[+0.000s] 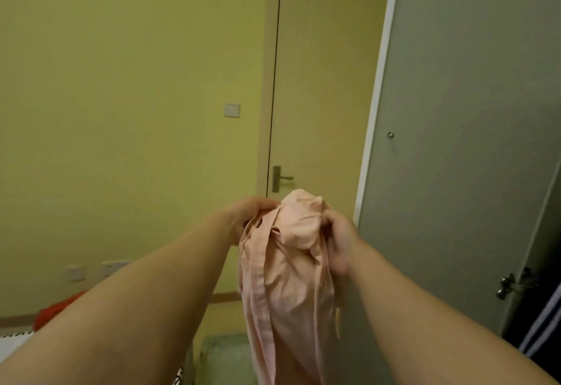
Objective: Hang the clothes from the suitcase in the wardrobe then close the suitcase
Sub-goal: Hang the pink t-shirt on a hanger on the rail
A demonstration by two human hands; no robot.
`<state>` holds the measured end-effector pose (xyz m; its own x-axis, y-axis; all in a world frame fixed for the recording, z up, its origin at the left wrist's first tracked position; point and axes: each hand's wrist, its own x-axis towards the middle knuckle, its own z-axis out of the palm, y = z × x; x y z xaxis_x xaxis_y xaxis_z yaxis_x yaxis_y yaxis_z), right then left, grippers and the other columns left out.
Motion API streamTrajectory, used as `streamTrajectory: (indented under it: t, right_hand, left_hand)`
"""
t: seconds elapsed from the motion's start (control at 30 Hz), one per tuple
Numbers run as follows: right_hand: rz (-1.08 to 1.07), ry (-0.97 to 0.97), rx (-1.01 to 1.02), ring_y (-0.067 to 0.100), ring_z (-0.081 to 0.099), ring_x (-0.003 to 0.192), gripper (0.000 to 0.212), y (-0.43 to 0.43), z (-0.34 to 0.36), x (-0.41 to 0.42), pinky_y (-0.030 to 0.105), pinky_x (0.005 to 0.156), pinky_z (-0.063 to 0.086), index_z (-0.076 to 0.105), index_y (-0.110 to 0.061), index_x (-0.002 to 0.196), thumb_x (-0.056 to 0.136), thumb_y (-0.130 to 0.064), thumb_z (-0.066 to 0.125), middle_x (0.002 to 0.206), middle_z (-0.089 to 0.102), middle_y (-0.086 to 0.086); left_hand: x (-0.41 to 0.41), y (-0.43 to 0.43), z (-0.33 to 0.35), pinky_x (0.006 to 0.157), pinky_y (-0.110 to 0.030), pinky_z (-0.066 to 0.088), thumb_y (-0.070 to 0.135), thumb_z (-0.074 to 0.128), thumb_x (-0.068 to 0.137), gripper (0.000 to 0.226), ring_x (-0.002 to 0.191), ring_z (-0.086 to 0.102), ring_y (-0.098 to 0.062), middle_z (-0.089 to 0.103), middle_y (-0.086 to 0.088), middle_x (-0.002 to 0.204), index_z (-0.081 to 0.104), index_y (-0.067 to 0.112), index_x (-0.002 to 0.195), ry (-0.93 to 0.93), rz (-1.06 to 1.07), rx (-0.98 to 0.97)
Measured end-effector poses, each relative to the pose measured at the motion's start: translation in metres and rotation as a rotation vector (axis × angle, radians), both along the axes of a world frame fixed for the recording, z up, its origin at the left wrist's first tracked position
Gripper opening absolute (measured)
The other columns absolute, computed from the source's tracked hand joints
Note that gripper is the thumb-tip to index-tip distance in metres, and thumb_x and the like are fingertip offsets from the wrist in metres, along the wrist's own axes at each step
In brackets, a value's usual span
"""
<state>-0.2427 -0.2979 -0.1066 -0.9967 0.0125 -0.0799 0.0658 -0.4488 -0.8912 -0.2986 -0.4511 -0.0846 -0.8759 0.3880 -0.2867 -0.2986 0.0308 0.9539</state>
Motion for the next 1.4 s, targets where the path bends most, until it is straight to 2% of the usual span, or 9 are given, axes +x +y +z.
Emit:
streamTrajectory:
  t: [0.23,0.4,0.53,0.63,0.73,0.9,1.13,1.3,1.4]
  right_hand:
    - [-0.083,-0.055,0.031,0.029,0.064,0.088,0.062,0.018,0.005,-0.003,0.036,0.079,0.050,0.072,-0.014,0.092,0.085,-0.068,0.042,0.087,0.073,0.014]
    - [-0.043,-0.032,0.115,0.026,0.060,0.070,0.021,0.017,0.017,0.003,0.029,0.065,0.050,0.066,-0.009,0.098,0.093,-0.016,0.047,0.072,0.067,0.013]
    - [-0.119,0.046,0.026,0.025,0.058,0.065,0.044,0.019,0.017,-0.006,0.029,0.063,0.049,0.062,-0.012,0.095,0.079,0.010,0.027,0.073,0.063,0.014]
    - [-0.081,0.033,-0.017,0.027,0.058,0.071,0.036,0.012,0.023,0.000,0.031,0.072,0.048,0.060,-0.002,0.088,0.062,-0.001,0.035,0.077,0.061,0.016]
    - [-0.090,0.031,0.021,0.025,0.060,0.066,0.024,0.010,0.028,0.000,0.027,0.068,0.048,0.061,-0.005,0.079,0.083,-0.015,0.039,0.071,0.063,0.012]
    - [-0.009,0.030,0.039,0.021,0.065,0.056,0.041,0.010,0.030,-0.001,0.026,0.063,0.052,0.070,-0.009,0.079,0.090,-0.041,0.049,0.066,0.069,0.010]
    - [-0.048,0.110,-0.025,0.027,0.054,0.080,0.034,0.017,0.037,-0.005,0.033,0.075,0.043,0.062,-0.008,0.087,0.070,-0.034,0.049,0.087,0.059,0.014]
    - [-0.029,0.111,0.114,0.022,0.067,0.069,0.018,0.016,0.032,-0.006,0.027,0.067,0.053,0.068,-0.008,0.089,0.084,-0.024,0.061,0.081,0.071,0.009]
    - [-0.033,0.132,0.100,0.027,0.063,0.084,0.048,0.020,0.029,-0.005,0.035,0.079,0.052,0.056,-0.008,0.113,0.067,-0.015,0.069,0.100,0.065,0.017]
  left_hand:
    - [0.002,0.017,0.028,0.044,-0.019,0.031,0.016,0.048,0.088,0.043,0.030,0.034,-0.010,0.032,0.005,0.034,0.046,0.014,0.045,0.077,0.017,0.280]
    - [0.005,0.028,0.026,0.059,-0.027,0.044,0.026,0.060,0.087,0.027,0.054,0.054,-0.017,0.055,-0.003,0.062,0.059,0.009,0.066,0.111,-0.019,0.055]
    - [0.004,0.035,0.019,0.045,-0.021,0.049,0.038,0.058,0.090,0.032,0.048,0.063,-0.018,0.066,-0.006,0.058,0.059,0.008,0.080,0.031,0.002,-0.066]
    - [0.001,0.036,0.013,0.052,-0.023,0.049,0.044,0.060,0.087,0.034,0.061,0.062,-0.019,0.067,-0.005,0.069,0.063,0.011,0.079,0.054,-0.034,-0.177]
    - [-0.001,0.036,0.014,0.045,-0.020,0.050,0.021,0.057,0.091,0.030,0.044,0.062,-0.016,0.066,-0.005,0.052,0.060,0.007,0.064,0.059,-0.061,-0.202]
    - [-0.005,0.031,0.025,0.054,-0.022,0.055,0.008,0.058,0.090,0.016,0.054,0.064,-0.014,0.068,-0.005,0.061,0.064,0.009,0.075,0.287,0.022,0.144]
    - [-0.001,0.021,0.033,0.062,-0.027,0.043,0.028,0.055,0.090,0.023,0.060,0.050,-0.017,0.053,-0.005,0.065,0.054,0.012,0.073,0.223,-0.126,0.240]
    - [-0.001,0.027,0.023,0.058,-0.026,0.051,0.014,0.067,0.085,0.052,0.071,0.059,-0.017,0.061,-0.012,0.097,0.040,0.010,0.129,0.275,-0.083,0.120]
    - [0.009,0.032,0.032,0.048,-0.021,0.048,0.019,0.056,0.089,0.019,0.055,0.053,-0.014,0.058,-0.006,0.074,0.053,0.006,0.103,0.195,-0.198,0.095]
